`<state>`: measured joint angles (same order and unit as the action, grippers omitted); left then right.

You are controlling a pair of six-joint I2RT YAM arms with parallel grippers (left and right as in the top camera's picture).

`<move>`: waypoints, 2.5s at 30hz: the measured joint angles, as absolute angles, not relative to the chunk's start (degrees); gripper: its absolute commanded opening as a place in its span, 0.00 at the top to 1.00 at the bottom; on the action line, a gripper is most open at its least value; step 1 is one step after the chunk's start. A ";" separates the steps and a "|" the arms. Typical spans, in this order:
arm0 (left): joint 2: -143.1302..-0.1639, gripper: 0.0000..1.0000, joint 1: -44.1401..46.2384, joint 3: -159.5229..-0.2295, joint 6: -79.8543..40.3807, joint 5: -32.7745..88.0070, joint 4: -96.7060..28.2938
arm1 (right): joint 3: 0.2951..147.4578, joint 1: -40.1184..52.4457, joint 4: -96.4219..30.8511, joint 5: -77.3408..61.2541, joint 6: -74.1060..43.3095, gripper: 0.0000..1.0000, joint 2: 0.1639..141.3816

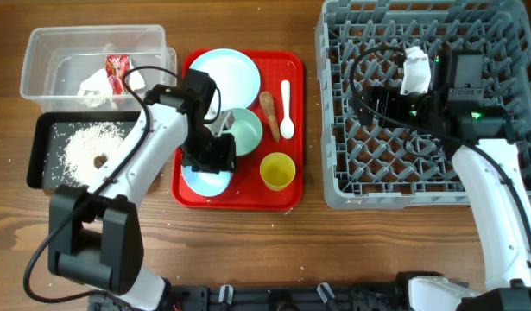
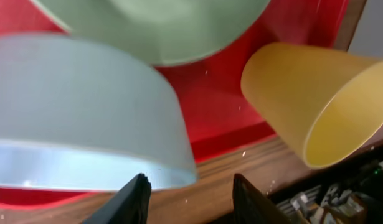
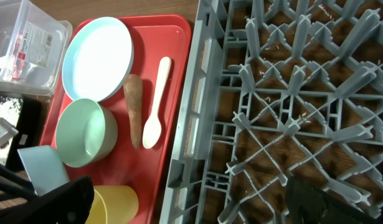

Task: Sort waste into correct bins and load items into the dishwasher rack
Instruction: 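Set empty blue bowl back on red tray with left gripper, then grasp yellow cup with left gripper and lift it, then pass yellow cup from left gripper to right gripper above tray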

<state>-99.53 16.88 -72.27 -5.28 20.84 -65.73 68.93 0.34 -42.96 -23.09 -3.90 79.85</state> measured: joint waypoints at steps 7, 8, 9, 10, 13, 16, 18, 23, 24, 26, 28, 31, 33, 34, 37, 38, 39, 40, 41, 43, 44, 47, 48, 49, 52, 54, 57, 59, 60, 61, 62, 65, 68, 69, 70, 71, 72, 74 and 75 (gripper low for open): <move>-99.55 0.39 19.27 -72.25 -5.21 19.57 -67.02 | 68.93 0.34 -42.70 -23.09 -3.90 0.00 79.85; -99.55 0.40 19.68 -72.20 -5.30 18.68 -64.93 | 68.93 0.34 -42.54 -23.09 -3.90 0.00 79.85; -99.55 0.40 19.75 -72.20 -5.45 18.06 -63.26 | 68.93 0.34 -42.52 -23.09 -3.90 0.00 79.85; -99.55 0.40 19.77 -72.20 -5.76 17.39 -61.78 | 68.93 0.34 -42.59 -23.09 -3.90 0.00 79.85; -99.55 0.40 19.77 -72.40 -7.31 16.29 -62.19 | 68.93 0.34 -42.44 -23.09 -3.90 0.00 79.85; -99.42 0.40 19.77 -76.01 -8.32 16.10 -64.05 | 68.93 0.34 -42.24 -23.09 -3.90 0.00 79.85; -98.10 0.37 19.77 -77.32 -8.56 15.84 -61.60 | 68.93 0.34 -42.19 -23.09 -3.90 0.00 79.85; -95.96 0.34 19.77 -77.84 -8.97 10.92 -56.14 | 68.93 0.36 -42.19 -23.09 -3.90 0.00 79.85; -96.84 0.34 19.77 -77.84 -8.99 9.74 -55.53 | 68.93 0.34 -42.19 -23.09 -3.90 0.00 79.85; -99.98 0.34 19.77 -77.71 -8.99 8.75 -55.66 | 68.93 0.34 -42.22 -23.09 -3.90 0.00 79.85; -103.26 0.35 19.81 -77.21 -9.15 8.38 -56.77 | 68.93 0.34 -42.19 -23.09 -3.90 0.00 79.85; -104.38 0.34 20.69 -77.06 -9.82 8.38 -58.22 | 68.93 0.34 -42.19 -23.07 -3.90 0.00 79.85; -104.38 0.31 20.91 -77.03 -11.51 9.21 -58.24 | 68.93 0.34 -42.19 -23.07 -3.90 0.00 79.85; -104.38 0.28 20.91 -77.06 -11.77 10.72 -58.22 | 68.93 0.34 -42.19 -23.07 -3.90 0.00 79.85; -103.81 0.21 20.91 -78.28 -12.19 17.34 -56.84 | 68.93 0.34 -42.13 -23.07 -3.90 0.00 79.85; -103.00 0.21 20.91 -78.32 -12.29 18.24 -56.58 | 68.93 0.34 -41.78 -23.07 -3.90 0.00 79.85; -101.69 0.21 20.95 -78.43 -11.90 19.94 -56.55 | 68.93 0.36 -41.41 -23.07 -3.90 0.00 79.85; -101.14 0.22 21.30 -78.52 -11.35 21.32 -56.45 | 68.93 0.34 -41.06 -23.07 -3.90 0.00 79.85; -101.06 0.22 22.96 -78.50 -10.81 21.91 -56.07 | 68.93 0.34 -41.06 -23.07 -3.90 0.00 79.85; -100.97 0.31 25.41 -77.47 -10.57 21.54 -54.08 | 68.93 0.36 -41.08 -23.07 -3.90 0.00 79.85; -100.97 0.35 27.09 -76.03 -10.39 21.30 -52.95 | 68.93 0.34 -41.10 -23.07 -3.90 0.00 79.85; -100.97 0.43 29.26 -73.28 -11.20 18.87 -51.18 | 68.93 0.34 -41.12 -23.07 -3.90 0.00 79.85; -100.97 0.48 29.56 -72.64 -11.55 17.63 -50.78 | 68.93 0.34 -41.12 -23.07 -3.90 0.00 79.85; -100.97 0.54 29.65 -72.12 -11.88 16.73 -50.24 | 68.93 0.34 -41.15 -23.07 -3.90 0.00 79.85; -100.95 0.64 29.76 -70.11 -12.78 14.79 -47.05 | 68.93 0.34 -41.15 -23.07 -4.32 0.00 79.85; -100.95 0.74 30.48 -69.01 -12.86 14.59 -46.11 | 68.93 0.34 -41.17 -23.07 -4.51 0.00 79.85; -100.92 0.95 32.08 -68.71 -12.80 14.35 -44.84 | 68.93 0.34 -41.17 -23.07 -4.54 0.01 79.85; -100.92 0.96 32.77 -68.71 -12.86 14.13 -44.71 | 68.93 0.34 -41.19 -23.07 -4.54 0.00 79.85; -100.92 0.96 33.21 -68.69 -12.88 14.20 -44.58 | 68.93 0.36 -41.17 -23.07 -4.54 0.00 79.85; -100.92 0.96 33.30 -68.66 -12.93 14.15 -44.58 | 68.93 0.34 -41.17 -23.07 -4.78 0.00 79.85; -100.95 0.96 33.23 -68.66 -13.06 14.15 -44.58 | 68.93 0.34 -41.17 -23.11 -4.97 0.00 79.85; -100.84 0.96 30.26 -68.66 -14.37 16.25 -44.60 | 68.93 0.36 -41.12 -24.12 -5.17 0.00 79.85; -99.07 0.96 23.68 -68.66 -14.96 23.07 -44.34 | 68.93 0.34 -40.14 -25.36 -5.41 0.00 79.85; -98.04 0.96 21.34 -68.69 -15.11 26.20 -43.92 | 68.93 0.36 -39.83 -26.24 -5.39 0.00 79.85; -96.42 0.96 18.39 -68.69 -15.40 30.24 -43.22 | 68.93 0.36 -39.75 -27.29 -5.41 0.00 79.85; -94.91 0.96 16.14 -68.73 -15.44 33.95 -42.76 | 68.93 0.34 -39.77 -28.14 -5.41 0.01 79.85; -94.15 0.96 14.90 -68.73 -15.57 37.45 -42.00 | 68.93 0.36 -39.75 -29.32 -5.41 0.00 79.85; -93.14 0.96 12.99 -68.73 -15.66 43.18 -40.14 | 68.93 0.34 -39.16 -32.64 -5.41 0.00 79.85; -92.97 0.96 12.23 -68.73 -15.77 46.22 -38.81 | 68.93 0.34 -38.50 -35.40 -5.43 0.00 79.85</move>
